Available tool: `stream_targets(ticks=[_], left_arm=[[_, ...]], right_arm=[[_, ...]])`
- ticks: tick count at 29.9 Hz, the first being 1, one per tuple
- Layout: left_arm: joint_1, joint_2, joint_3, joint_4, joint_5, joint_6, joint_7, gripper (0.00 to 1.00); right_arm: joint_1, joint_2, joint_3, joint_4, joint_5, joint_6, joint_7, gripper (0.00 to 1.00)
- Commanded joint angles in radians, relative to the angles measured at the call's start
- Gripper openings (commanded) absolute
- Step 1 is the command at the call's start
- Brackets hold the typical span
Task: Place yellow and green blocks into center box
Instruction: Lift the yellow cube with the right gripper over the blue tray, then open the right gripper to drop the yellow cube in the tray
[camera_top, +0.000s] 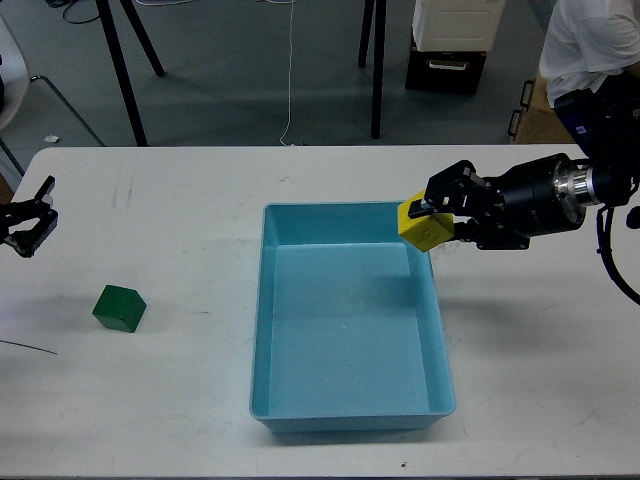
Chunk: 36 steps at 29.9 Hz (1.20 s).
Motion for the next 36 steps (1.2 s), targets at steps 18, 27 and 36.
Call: stream_targets(ticks=[18, 27, 36], left_arm=[[0.001, 0.004, 0.000, 0.000, 0.000, -0.003, 0.001, 1.00], [0.001, 0.004, 0.000, 0.000, 0.000, -0.003, 0.001, 1.00], [0.001, 0.006, 0.000, 0.000, 0.000, -0.003, 0.001, 1.00]], right_arm=[[-0.038, 0.121, -0.069, -0.121, -0.012, -0.010, 0.000, 0.37], [-0.029, 0.184, -0.066, -0.173, -0.010, -0.041, 0.003, 0.37], [-0.026, 0.242, -0.058, -0.206, -0.006, -0.059, 0.003, 0.71]])
